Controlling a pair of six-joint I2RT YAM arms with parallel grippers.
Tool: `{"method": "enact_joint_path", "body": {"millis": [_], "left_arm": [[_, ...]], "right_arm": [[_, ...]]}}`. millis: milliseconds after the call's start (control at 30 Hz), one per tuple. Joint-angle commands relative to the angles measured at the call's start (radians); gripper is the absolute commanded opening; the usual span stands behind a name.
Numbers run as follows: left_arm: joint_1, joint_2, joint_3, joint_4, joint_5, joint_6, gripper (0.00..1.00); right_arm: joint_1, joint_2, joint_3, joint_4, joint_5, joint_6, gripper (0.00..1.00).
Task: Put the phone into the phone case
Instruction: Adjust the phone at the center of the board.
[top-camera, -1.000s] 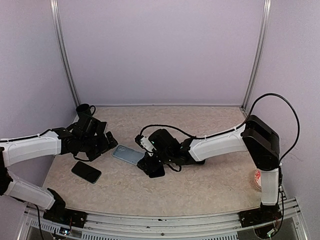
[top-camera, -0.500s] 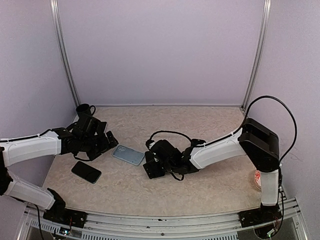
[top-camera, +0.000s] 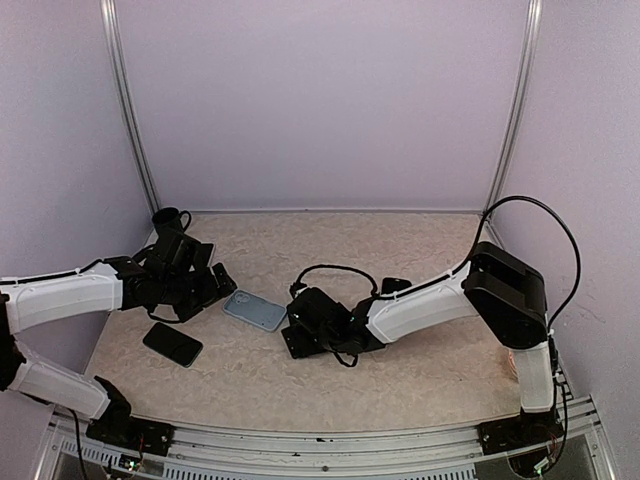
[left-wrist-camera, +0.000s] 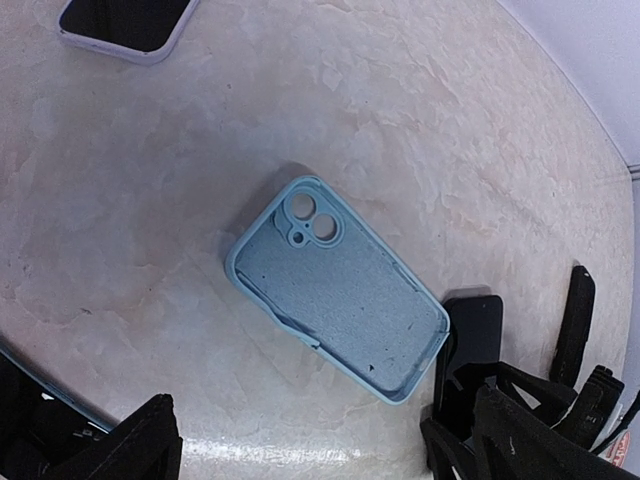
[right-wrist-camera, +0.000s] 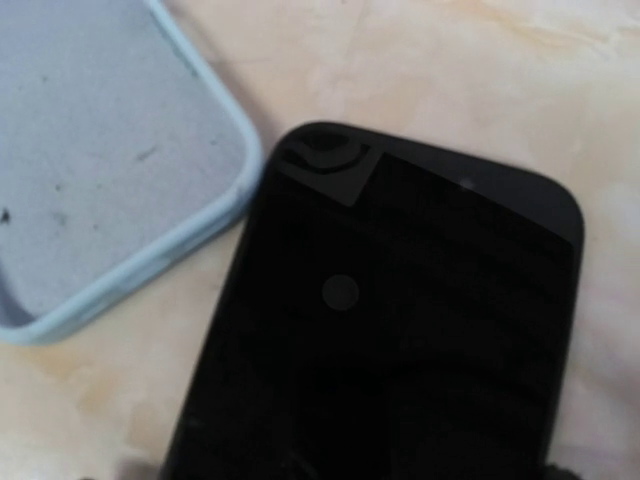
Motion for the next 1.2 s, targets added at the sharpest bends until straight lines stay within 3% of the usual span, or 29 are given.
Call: {"method": "enact_joint_path", "body": {"millis": [0, 267, 633, 833, 1033, 1167], "left_arm": [[0.011, -0.013, -0.010, 0.015, -0.001, 0.001, 0.99], [0.012, -0.009, -0.010, 0.017, 0.003, 0.000, 0.99], [0.012, -0.007, -0.010, 0.018, 0.008, 0.007, 0.99], [0.012, 0.002, -0.008, 0.024, 0.015, 0.006, 0.99], [0.012, 0.000, -0.008, 0.024, 0.013, 0.005, 0.99], [0.012, -0.001, -0.013, 0.025, 0.012, 0.004, 0.99]], "right_arm": [[0.012, 0.013, -0.038, -0.048, 0.003, 0.056, 0.92], [0.012, -0.013, -0.065, -0.029, 0.014, 0.019, 0.72], [-0.029, -0.110, -0.134, 0.016, 0.018, -0.118, 0.71], [-0.048, -0.118, -0.140, 0.014, -0.035, -0.146, 0.74], [-0.055, -0.100, -0.129, -0.022, -0.083, -0.102, 0.89], [-0.057, -0.114, -0.136, -0.029, -0.109, -0.079, 0.92]]}}
